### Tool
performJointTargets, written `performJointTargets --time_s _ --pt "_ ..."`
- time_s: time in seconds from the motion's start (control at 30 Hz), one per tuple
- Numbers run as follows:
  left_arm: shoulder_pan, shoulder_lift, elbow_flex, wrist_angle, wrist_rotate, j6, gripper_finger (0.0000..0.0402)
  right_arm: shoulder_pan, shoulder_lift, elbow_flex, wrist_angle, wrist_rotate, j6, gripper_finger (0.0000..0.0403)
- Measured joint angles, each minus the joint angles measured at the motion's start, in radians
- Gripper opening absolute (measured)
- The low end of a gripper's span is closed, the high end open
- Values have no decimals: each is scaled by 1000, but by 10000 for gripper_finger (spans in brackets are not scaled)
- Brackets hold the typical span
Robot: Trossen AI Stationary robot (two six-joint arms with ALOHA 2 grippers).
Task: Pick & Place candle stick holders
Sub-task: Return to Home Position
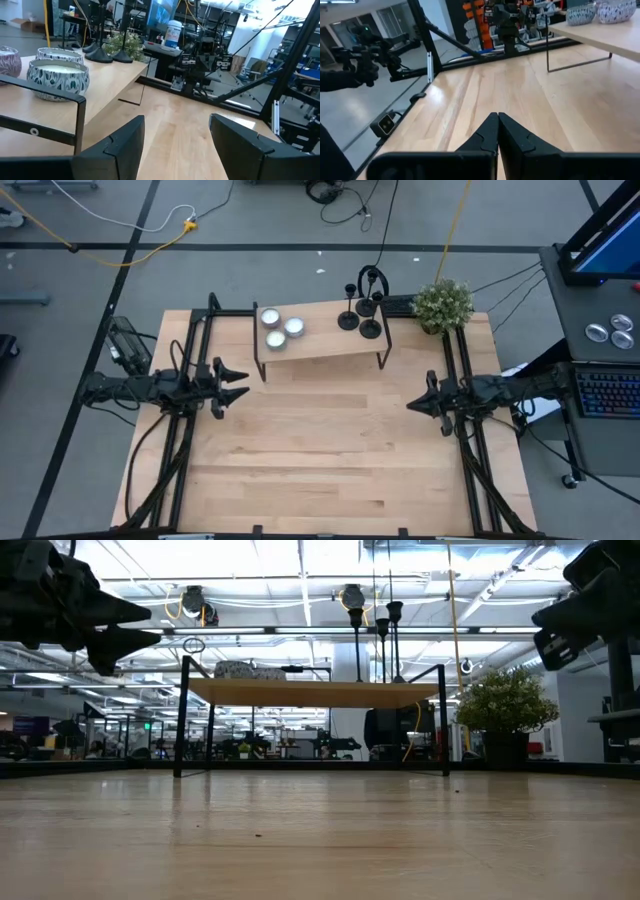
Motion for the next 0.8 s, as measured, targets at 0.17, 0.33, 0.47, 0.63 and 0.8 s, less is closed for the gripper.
performJointTargets --time_s 0.17,0.33,0.47,0.63,0.8 --pt "1 0 0 -2 0 29 230 0 0 -7 -23 0 0 0" --pt "1 1 0 -4 0 47 230 0 1 -8 -81 5 23 0" --pt "1 4 0 -5 1 49 230 0 0 -8 -80 7 -19 0" --pt "1 13 0 -6 1 56 230 0 0 -8 -81 9 -93 0" --pt "1 19 0 -6 1 55 230 0 0 -8 -63 100 -161 0"
